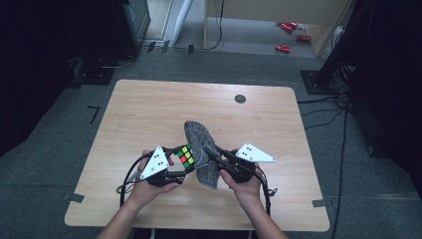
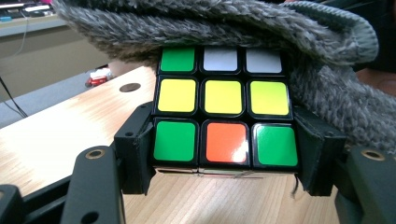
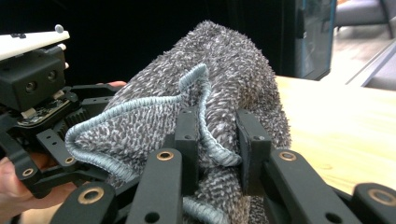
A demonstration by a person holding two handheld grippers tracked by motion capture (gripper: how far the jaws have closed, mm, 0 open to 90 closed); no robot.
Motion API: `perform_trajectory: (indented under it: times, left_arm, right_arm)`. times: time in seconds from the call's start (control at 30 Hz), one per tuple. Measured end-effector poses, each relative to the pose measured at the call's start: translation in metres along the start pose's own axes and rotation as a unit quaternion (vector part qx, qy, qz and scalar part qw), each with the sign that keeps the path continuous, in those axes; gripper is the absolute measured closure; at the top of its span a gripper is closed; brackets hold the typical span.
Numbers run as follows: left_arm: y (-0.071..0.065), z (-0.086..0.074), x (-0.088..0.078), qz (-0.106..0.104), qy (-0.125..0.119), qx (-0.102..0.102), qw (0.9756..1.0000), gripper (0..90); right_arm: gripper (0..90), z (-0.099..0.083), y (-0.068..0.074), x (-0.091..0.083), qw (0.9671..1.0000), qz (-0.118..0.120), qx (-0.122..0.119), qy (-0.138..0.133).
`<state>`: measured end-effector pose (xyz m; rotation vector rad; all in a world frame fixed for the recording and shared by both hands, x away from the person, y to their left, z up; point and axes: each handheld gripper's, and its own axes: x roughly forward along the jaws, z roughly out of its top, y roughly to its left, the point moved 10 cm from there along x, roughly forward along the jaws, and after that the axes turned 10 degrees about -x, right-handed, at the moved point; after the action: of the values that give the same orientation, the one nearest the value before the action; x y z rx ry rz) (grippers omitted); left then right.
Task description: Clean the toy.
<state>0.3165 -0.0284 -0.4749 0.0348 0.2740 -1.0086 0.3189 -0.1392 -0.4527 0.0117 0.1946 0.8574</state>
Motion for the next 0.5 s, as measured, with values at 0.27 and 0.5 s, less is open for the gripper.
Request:
perform_trajectory:
  times: [0.27,0.5]
  left_arm:
    - [0.001,0.008,-0.006,-0.010,-0.026,-0.013,0.9995,34.8]
    - [0.005,0.010,-0.009,-0.012,-0.034,-0.025,0.9991,34.9]
  right_arm:
    - [74.4,-0.016,-0.014,0.002,0.9992,0.006,0.031,0.025]
    - [74.1,-0.030,-0.019,0.008,0.9974,-0.007,0.028,0.067]
